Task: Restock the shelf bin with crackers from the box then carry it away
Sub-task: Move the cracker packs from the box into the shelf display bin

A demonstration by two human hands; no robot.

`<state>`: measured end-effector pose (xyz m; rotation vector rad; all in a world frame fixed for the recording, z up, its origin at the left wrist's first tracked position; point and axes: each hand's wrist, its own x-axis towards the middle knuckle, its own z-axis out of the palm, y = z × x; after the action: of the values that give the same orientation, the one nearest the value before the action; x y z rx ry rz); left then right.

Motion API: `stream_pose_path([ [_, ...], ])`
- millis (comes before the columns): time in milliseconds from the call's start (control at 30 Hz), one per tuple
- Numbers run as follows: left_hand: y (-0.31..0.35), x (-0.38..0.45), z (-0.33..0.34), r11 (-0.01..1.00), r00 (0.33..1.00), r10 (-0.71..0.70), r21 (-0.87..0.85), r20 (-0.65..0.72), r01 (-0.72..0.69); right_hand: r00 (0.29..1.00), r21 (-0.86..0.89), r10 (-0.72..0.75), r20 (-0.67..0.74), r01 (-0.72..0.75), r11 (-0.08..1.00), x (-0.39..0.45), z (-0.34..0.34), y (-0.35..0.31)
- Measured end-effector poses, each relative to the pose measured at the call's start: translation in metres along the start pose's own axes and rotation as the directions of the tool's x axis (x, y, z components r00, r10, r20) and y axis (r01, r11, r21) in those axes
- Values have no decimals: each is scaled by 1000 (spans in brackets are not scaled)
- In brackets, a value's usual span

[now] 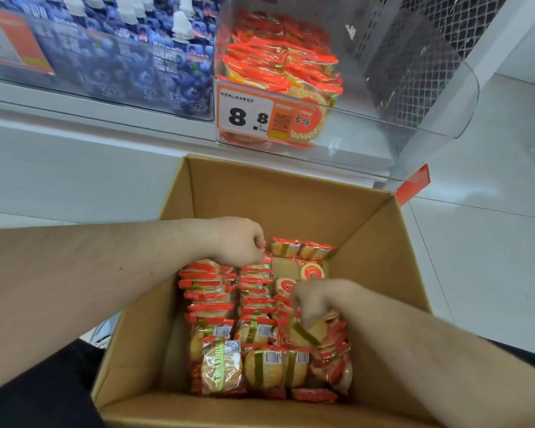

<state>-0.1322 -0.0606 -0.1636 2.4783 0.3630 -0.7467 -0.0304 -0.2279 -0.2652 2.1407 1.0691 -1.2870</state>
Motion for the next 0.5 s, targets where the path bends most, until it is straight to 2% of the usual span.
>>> stream_pose_path([
  [67, -1, -1, -3, 979, 995, -98, -177, 18, 100, 987, 134, -76, -145, 96, 986, -18, -29, 6],
  [100, 0, -2, -4, 928, 982, -180, -321, 65, 191, 963, 188, -101, -252, 151, 971, -32, -49, 8],
  [133, 0, -1, -4, 834, 958, -254, -472, 131, 286, 921, 228, -119, -372, 214, 950, -46, -64, 8],
  [200, -2, 0, -3, 557, 902, -319, -712, 292, 427, 809, 333, -167, -564, 408, 850, -71, -81, 0],
  [267, -6, 1, -3, 269, 856, -308, -825, 415, 496, 690, 330, -214, -691, 565, 756, -86, -83, -17],
  [300, -8, 3, -2, 169, 855, -281, -855, 435, 491, 648, 297, -230, -726, 598, 744, -89, -83, -24],
  [367, -14, 8, 0, 97, 890, -246, -903, 385, 418, 613, 229, -269, -743, 611, 758, -89, -82, -35],
  [400, -16, 9, 0, 99, 907, -243, -922, 343, 375, 627, 223, -284, -726, 605, 764, -88, -81, -38],
  [500, -24, 10, -3, 158, 936, -276, -950, 220, 269, 740, 398, -231, -631, 565, 723, -69, -74, -30],
])
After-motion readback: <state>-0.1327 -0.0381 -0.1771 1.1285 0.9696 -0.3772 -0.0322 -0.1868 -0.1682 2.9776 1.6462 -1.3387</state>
